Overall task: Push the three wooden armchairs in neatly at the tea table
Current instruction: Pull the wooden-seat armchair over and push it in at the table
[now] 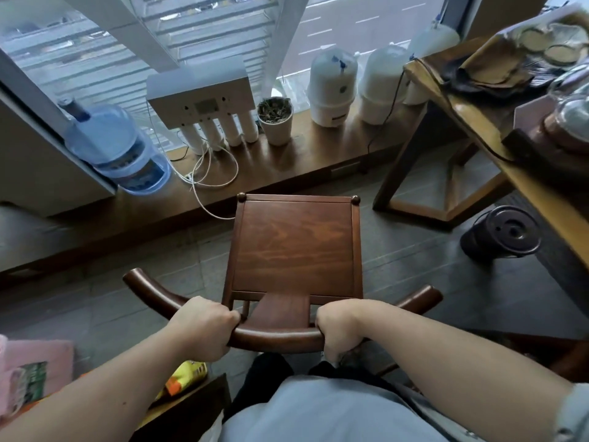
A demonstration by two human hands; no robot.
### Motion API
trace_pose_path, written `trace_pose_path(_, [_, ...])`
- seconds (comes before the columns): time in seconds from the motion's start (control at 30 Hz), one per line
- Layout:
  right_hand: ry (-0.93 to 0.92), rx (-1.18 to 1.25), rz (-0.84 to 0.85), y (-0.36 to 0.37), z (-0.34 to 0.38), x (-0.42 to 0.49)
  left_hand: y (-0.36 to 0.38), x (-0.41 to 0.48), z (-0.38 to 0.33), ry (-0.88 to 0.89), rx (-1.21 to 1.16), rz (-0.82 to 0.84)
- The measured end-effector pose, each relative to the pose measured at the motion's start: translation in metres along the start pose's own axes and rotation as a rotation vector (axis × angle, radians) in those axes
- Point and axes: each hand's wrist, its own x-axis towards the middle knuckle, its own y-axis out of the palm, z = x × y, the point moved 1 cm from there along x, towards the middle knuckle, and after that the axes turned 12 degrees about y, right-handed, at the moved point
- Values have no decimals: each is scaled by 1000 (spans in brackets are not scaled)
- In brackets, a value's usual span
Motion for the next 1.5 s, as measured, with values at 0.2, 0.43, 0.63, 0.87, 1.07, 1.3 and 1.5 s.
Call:
trace_pose_path(0.2, [12, 26, -67, -7, 9, -9, -5, 1, 12, 26, 87, 5])
trace_pose_path(0.43, [74, 167, -109, -12, 7, -11, -28, 20, 39, 112, 184, -43])
trace_pose_path(0.63, [155, 316, -130, -10, -10, -24, -59, 52, 41, 221, 218, -34])
trace_pose_path(0.87, [245, 478, -169, 7, -30, -34, -99, 88, 31, 365, 349, 15])
trace_pose_path(1.07, [320, 640, -188, 28, -45, -43, -125, 120, 11, 463, 487, 55])
trace_pose_path(1.3, [408, 801, -268, 47, -53, -48, -156, 154, -5, 544, 572, 45])
trace_pose_path(1.5, [557, 772, -527, 61, -55, -51, -178, 189, -16, 620, 604, -34])
